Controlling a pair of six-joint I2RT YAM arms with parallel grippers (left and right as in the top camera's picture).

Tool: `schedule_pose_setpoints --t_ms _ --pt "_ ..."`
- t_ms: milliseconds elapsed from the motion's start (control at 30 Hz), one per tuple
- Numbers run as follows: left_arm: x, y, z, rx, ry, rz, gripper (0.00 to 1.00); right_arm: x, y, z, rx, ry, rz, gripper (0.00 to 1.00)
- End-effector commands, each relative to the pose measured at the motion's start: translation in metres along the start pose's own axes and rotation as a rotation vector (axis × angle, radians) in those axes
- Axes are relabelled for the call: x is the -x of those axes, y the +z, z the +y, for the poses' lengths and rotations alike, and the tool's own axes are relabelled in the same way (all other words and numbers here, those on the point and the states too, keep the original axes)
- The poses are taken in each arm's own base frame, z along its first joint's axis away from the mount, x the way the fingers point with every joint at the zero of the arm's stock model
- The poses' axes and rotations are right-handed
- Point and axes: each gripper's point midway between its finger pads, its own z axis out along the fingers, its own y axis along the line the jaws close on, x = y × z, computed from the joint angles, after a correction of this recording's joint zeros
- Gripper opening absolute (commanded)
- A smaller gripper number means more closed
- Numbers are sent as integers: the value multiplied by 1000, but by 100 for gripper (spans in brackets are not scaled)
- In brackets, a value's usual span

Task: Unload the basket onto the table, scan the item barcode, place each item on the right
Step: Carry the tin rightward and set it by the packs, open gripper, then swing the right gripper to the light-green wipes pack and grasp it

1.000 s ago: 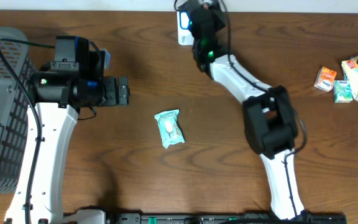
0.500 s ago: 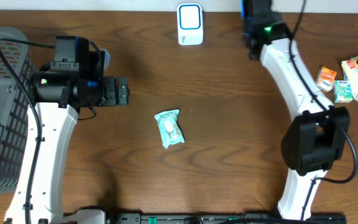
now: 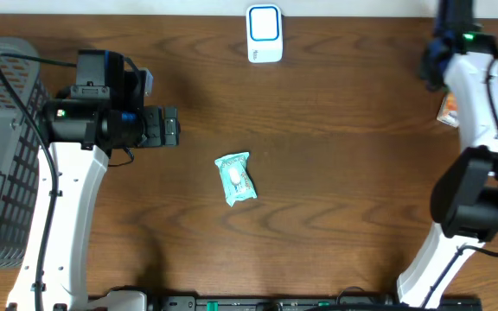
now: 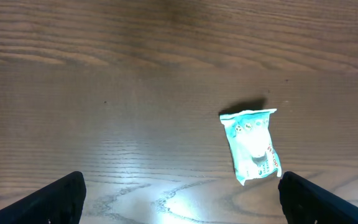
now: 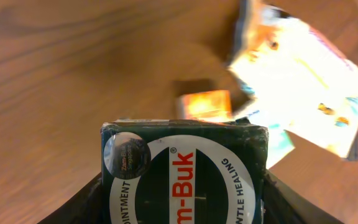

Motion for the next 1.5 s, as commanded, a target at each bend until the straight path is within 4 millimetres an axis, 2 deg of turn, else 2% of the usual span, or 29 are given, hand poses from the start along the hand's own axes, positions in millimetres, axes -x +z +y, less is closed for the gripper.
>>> schedule_pose_setpoints --t_ms 0,233,400,467,567,700,767,900,1033,1167,1233,1333,1467 --pt "-2 2 0 2 3 11 98 -1 13 -33 -36 20 20 44" --pt "-2 2 0 2 3 11 98 -10 44 -88 -88 120 61 51" --pt "-2 2 0 2 3 11 98 -11 56 -111 -113 165 62 58" --pt "-2 2 0 2 3 11 97 -11 58 -119 -121 181 61 65" --pt "-2 2 0 2 3 11 98 -11 60 -125 -122 195 65 70" --pt "-2 2 0 3 3 11 98 -12 62 -118 -73 199 73 86" --pt "-2 2 0 2 3 11 98 -12 62 -112 -40 200 76 90" --pt "-2 2 0 2 3 11 98 -14 60 -88 84 197 97 94" --pt "-2 2 0 3 3 11 98 -18 48 -37 355 134 137 93" --pt "-2 2 0 2 3 11 98 -29 17 21 657 78 194 89" --pt "-2 2 0 2 3 11 97 -40 0 46 770 45 236 91" --pt "-2 2 0 2 3 11 98 -68 -34 85 927 -80 316 94" --pt "-2 2 0 2 3 11 98 -110 -62 120 957 -210 429 90"
